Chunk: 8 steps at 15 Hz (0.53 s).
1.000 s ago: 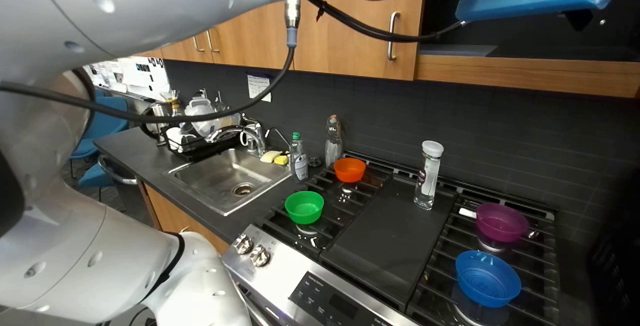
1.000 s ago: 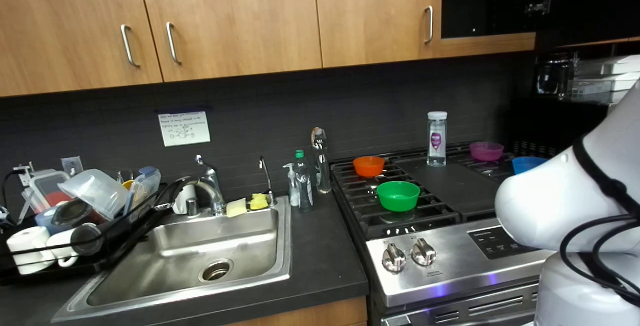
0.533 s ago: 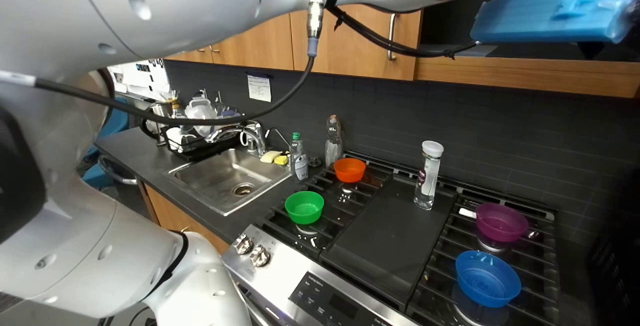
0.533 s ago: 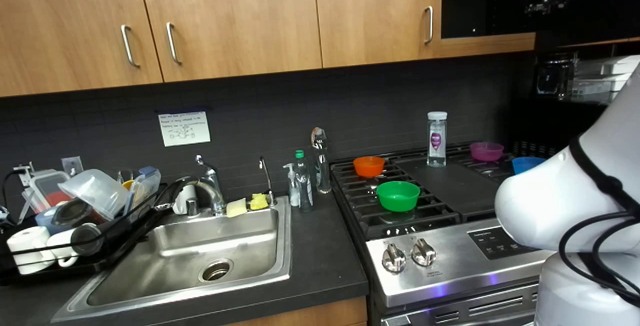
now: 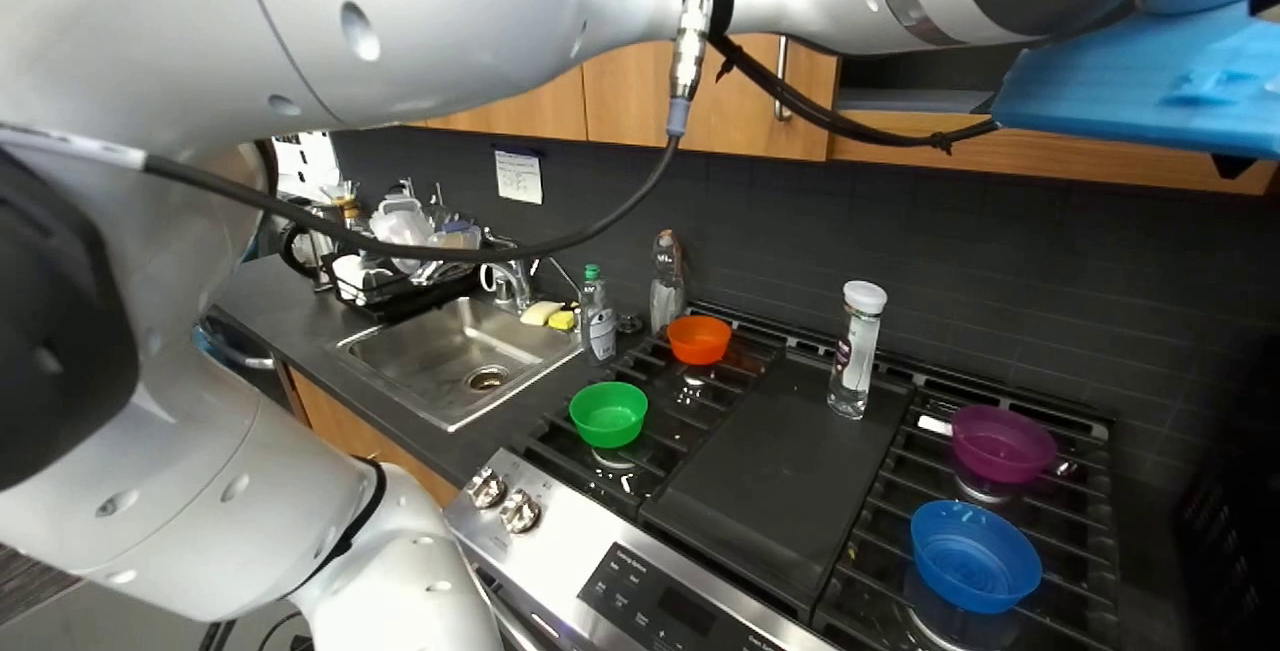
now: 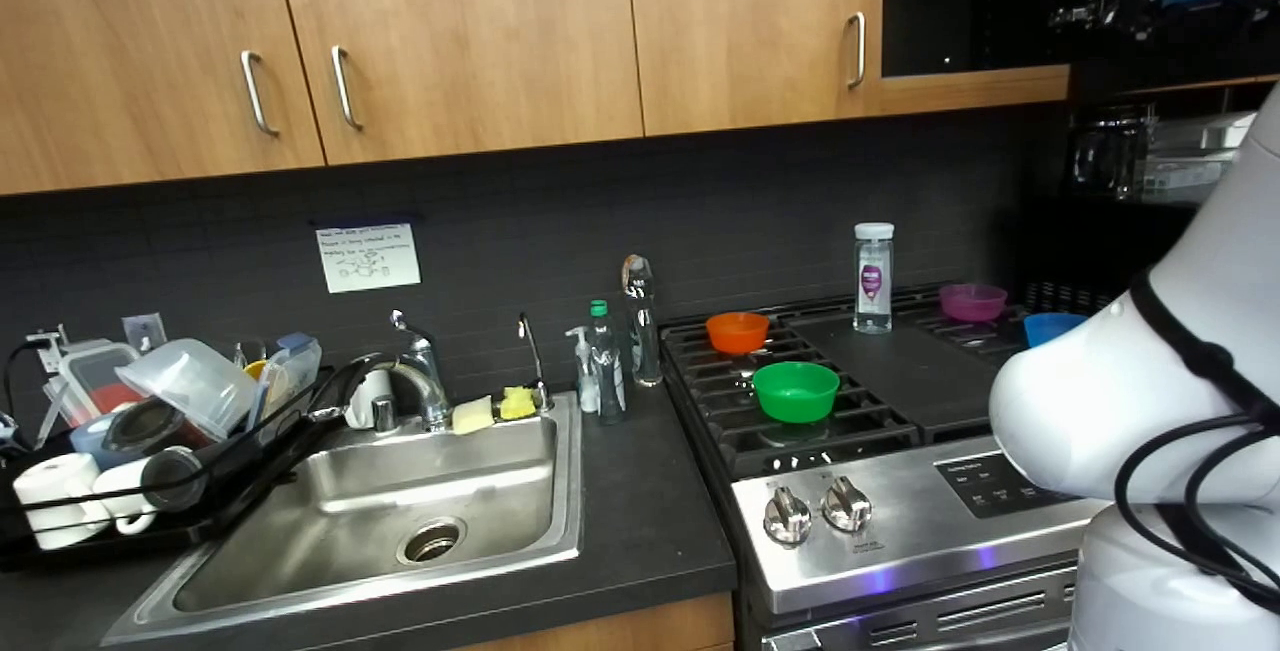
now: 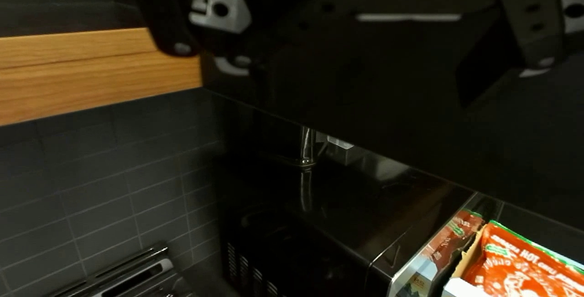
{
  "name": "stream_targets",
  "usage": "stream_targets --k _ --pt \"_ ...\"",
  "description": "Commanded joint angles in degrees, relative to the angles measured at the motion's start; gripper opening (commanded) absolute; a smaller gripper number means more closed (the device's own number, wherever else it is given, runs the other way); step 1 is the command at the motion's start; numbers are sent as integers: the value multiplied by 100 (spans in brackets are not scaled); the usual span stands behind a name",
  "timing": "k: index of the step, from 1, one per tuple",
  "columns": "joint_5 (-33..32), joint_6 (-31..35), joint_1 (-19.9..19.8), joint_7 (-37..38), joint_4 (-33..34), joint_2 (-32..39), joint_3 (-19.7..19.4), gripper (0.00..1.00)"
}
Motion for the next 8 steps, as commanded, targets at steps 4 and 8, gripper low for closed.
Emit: stream_targets --k 4,8 --pt "233 -148 -79 -66 417 468 26 100" --pt "255 -174 -4 -171 360 431 116 100"
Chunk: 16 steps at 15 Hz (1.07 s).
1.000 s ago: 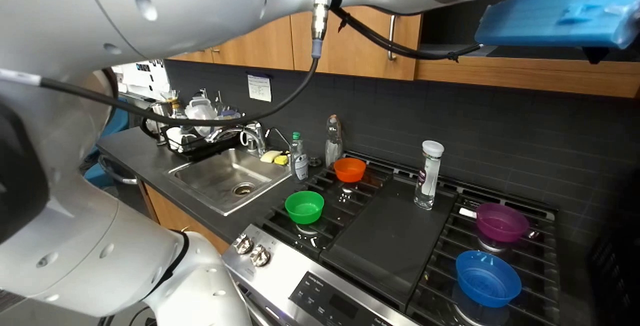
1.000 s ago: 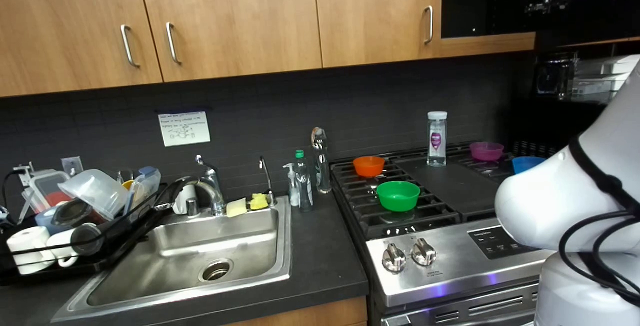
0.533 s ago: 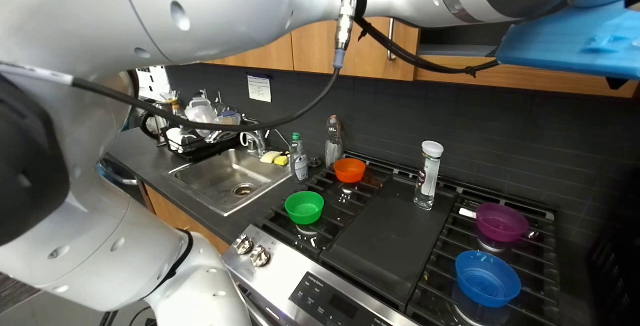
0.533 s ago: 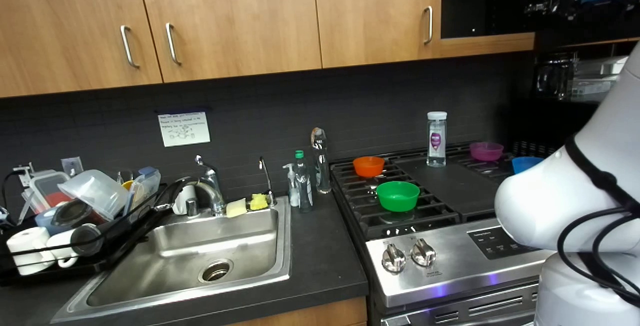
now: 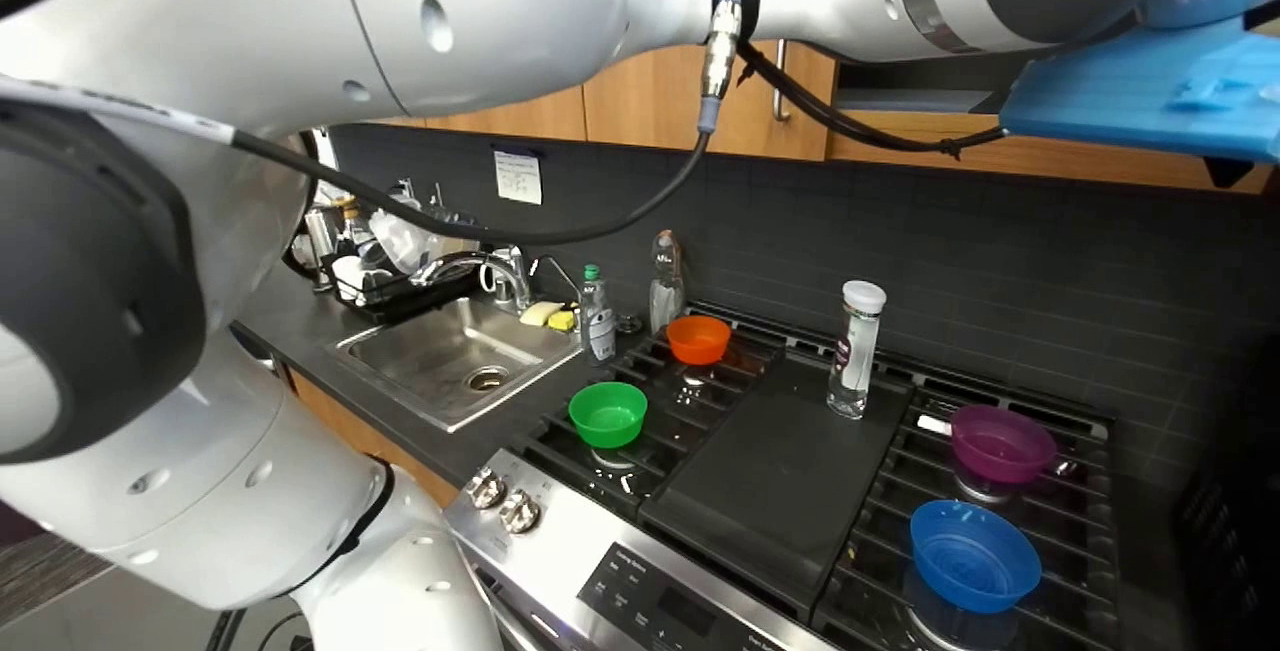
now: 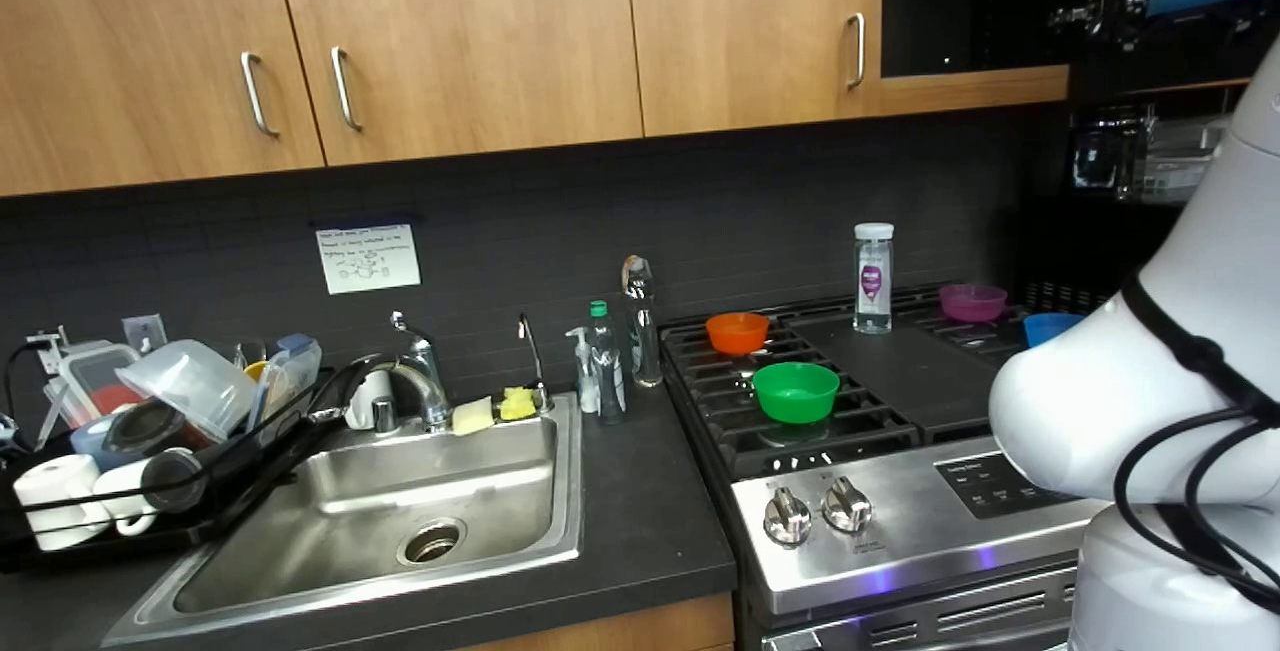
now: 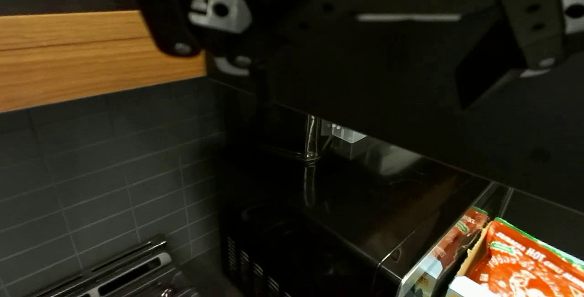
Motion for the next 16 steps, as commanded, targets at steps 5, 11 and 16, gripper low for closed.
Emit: stream_targets --k 5,11,16 --pt "169 -132 150 -398 -270 -373 359 100" --pt "463 46 589 -872 -1499 -1664 779 100" --pt "1134 242 1272 -1161 -2246 -2472 846 100"
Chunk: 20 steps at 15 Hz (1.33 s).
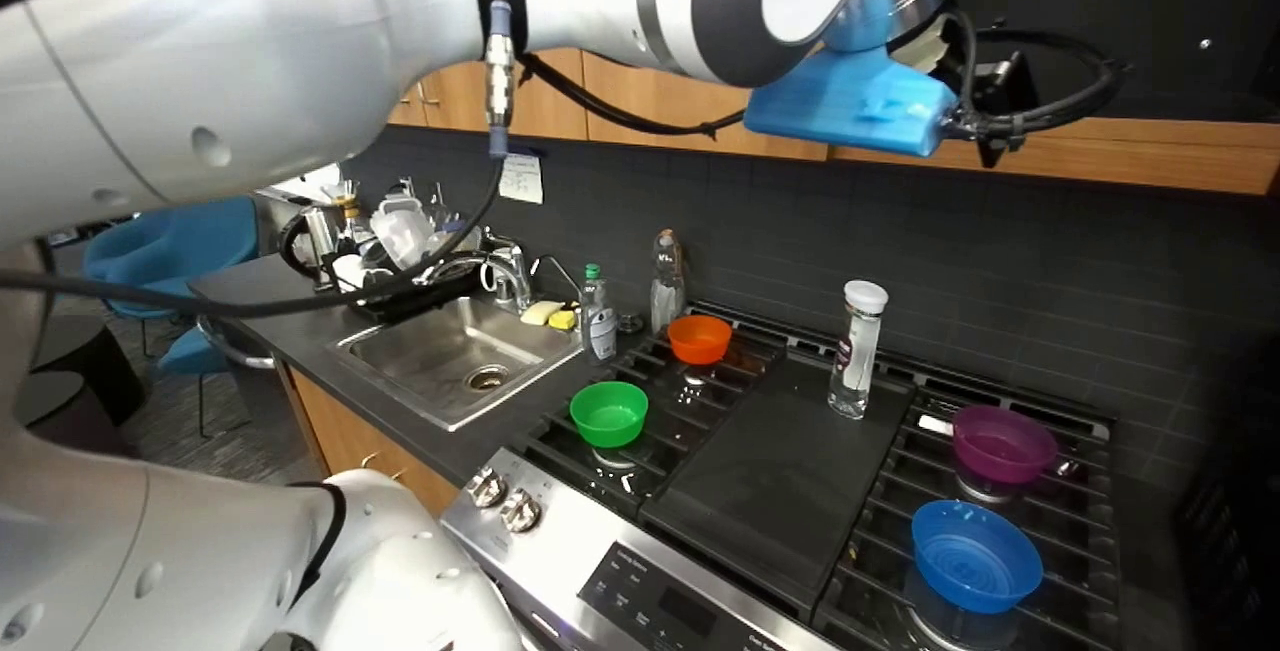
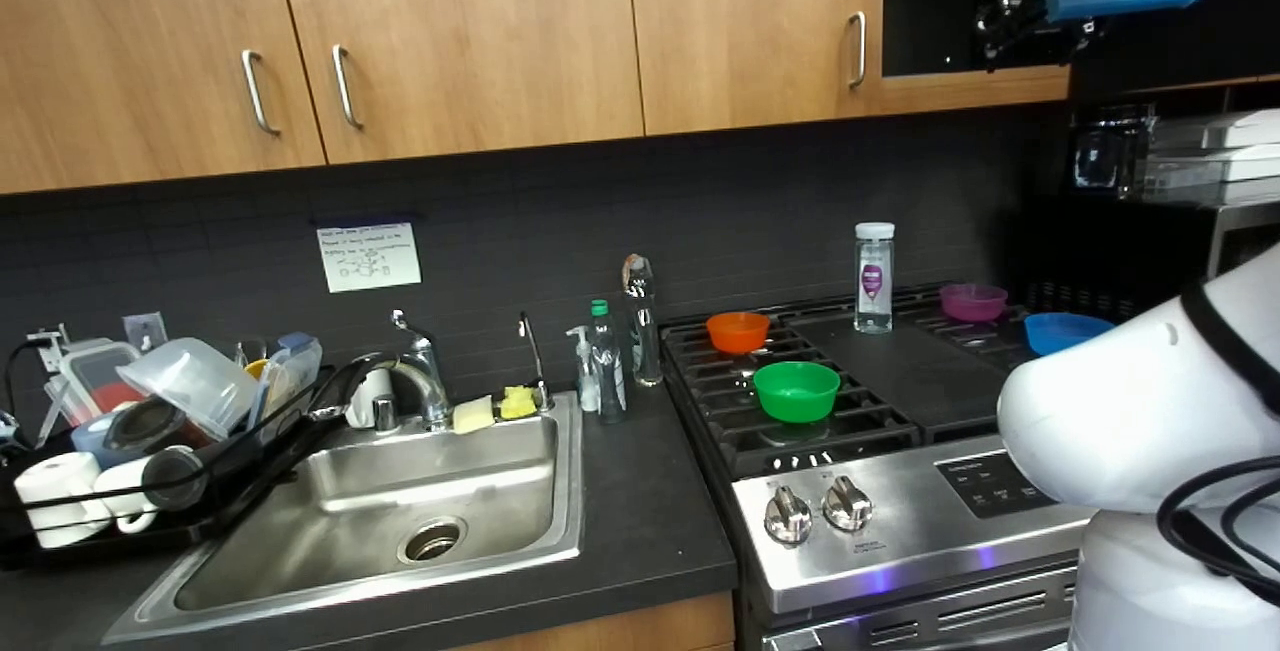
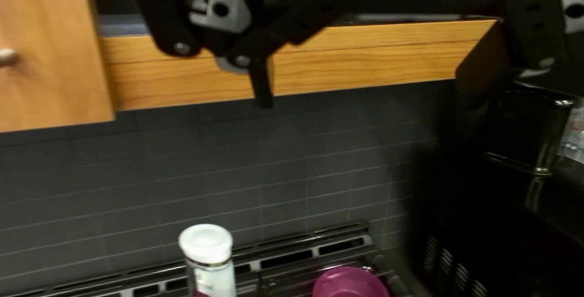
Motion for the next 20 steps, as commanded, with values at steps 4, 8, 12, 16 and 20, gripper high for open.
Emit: stream_targets --k 4,8,12,16,20 --pt "1146 7 1170 -880 -475 -592 -407 100" --pt "1723 -299 1811 -1567 -184 -384 -884 100" --pt "2165 -589 2314 -2152 161 -171 -1332 100" --pt "2417 -1046 2581 -2698 514 -21 -1603 100" --pt "2606 -1418 2591 -2976 751 107 -1627 100"
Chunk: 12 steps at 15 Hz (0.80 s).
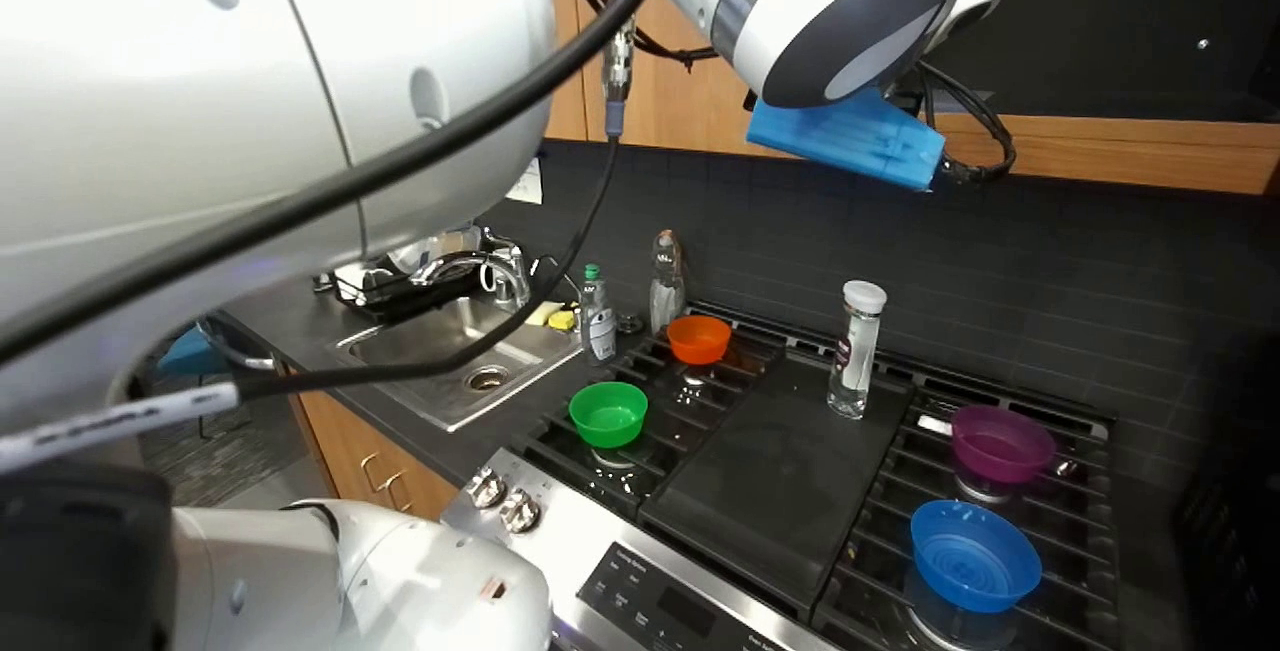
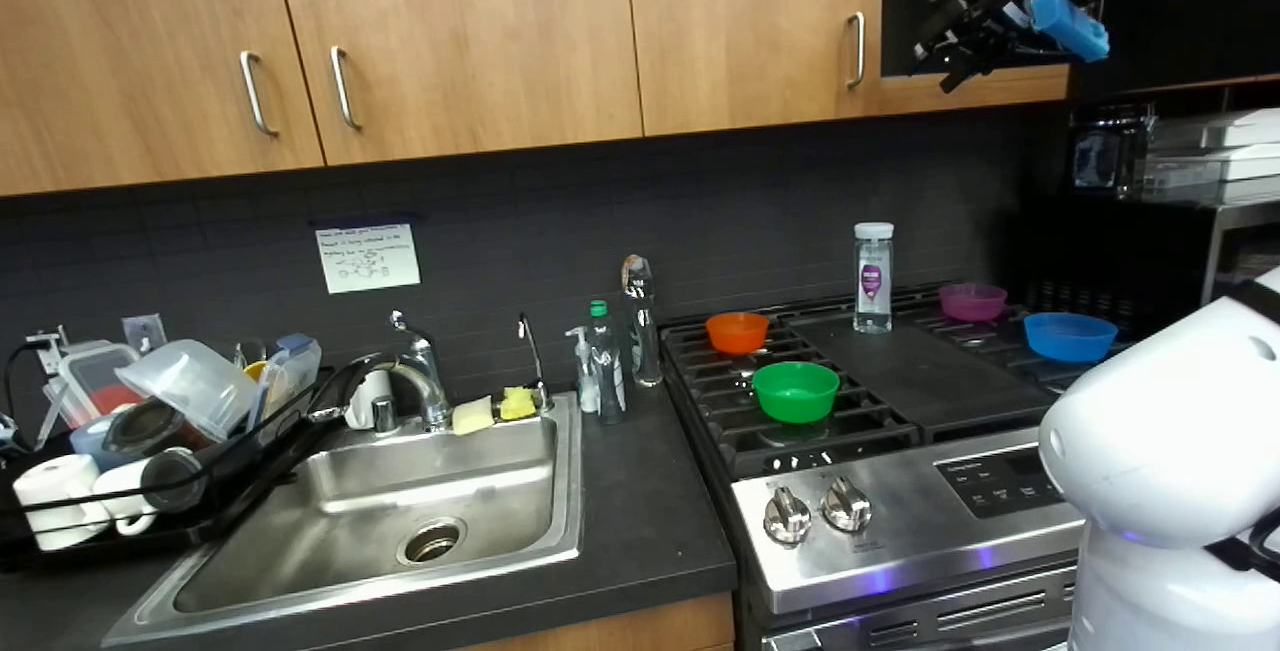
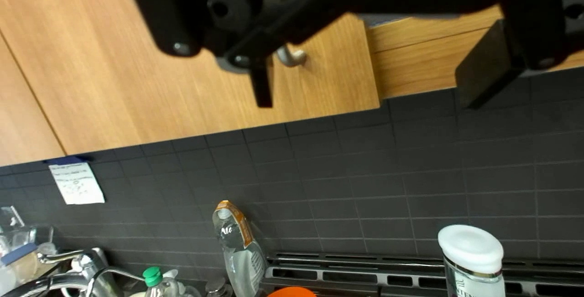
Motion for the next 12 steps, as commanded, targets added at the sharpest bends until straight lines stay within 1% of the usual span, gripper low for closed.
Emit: stream_targets --k 1,5,7,9,12 --pt "327 -403 76 -344 384 221 -67 100" --pt "803 -511 92 -577 507 291 -9 100" --pt "1041 -379 83 -717 451 270 89 100" --pt "1204 -269 24 -847 400 249 214 100" --pt "1242 -174 -89 -891 291 209 478 100"
